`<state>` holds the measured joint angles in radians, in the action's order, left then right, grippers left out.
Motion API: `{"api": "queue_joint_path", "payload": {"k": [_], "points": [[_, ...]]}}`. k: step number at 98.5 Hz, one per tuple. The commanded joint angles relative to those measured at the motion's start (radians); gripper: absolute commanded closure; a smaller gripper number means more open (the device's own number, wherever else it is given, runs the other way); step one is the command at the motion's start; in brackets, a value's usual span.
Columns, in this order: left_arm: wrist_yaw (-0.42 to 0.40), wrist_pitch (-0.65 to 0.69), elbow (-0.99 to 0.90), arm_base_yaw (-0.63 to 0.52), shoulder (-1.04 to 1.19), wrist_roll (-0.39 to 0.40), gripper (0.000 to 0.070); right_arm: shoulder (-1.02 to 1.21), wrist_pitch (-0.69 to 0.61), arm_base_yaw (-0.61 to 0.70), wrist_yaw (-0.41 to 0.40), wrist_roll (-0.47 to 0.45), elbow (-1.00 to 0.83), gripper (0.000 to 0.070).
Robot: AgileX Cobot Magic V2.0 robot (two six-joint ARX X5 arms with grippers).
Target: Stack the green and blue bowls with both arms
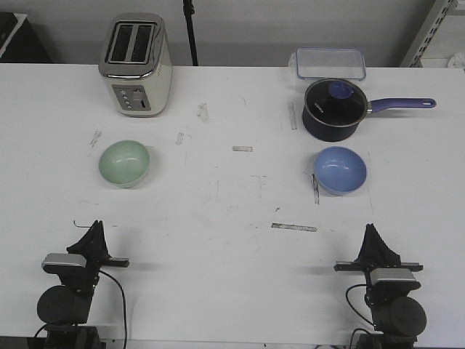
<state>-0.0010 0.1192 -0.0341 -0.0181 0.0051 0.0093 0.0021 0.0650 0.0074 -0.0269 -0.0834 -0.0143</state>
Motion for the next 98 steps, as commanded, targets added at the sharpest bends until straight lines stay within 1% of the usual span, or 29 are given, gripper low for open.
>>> {"api": "queue_joint_path", "payload": {"k": [1, 26, 38, 49, 68, 81, 98], "points": [[0.000, 0.013, 0.023, -0.002, -0.002, 0.005, 0.0699, -0.001, 0.012, 0.000, 0.000, 0.002, 0.002, 0.0689], [0.000, 0.013, 0.023, -0.002, -0.002, 0.005, 0.0699, -0.001, 0.013, 0.000, 0.000, 0.002, 0.002, 0.0689], [0.000, 0.013, 0.023, -0.002, -0.002, 0.005, 0.0699, -0.001, 0.036, 0.000, 0.000, 0.002, -0.002, 0.0689], [0.000, 0.013, 0.023, -0.002, -0.002, 0.005, 0.0699, 0.000, 0.044, 0.000, 0.001, 0.012, -0.035, 0.0689], [0.000, 0.013, 0.023, -0.002, -0.002, 0.005, 0.0699, 0.022, -0.007, 0.000, 0.001, 0.088, -0.129, 0.0689], [0.000, 0.013, 0.023, -0.002, -0.002, 0.005, 0.0699, 0.071, -0.038, 0.000, 0.001, 0.115, -0.183, 0.0689], [0.000, 0.013, 0.023, -0.002, -0.002, 0.005, 0.0699, 0.180, -0.128, 0.000, 0.002, 0.118, -0.279, 0.0689]]}}
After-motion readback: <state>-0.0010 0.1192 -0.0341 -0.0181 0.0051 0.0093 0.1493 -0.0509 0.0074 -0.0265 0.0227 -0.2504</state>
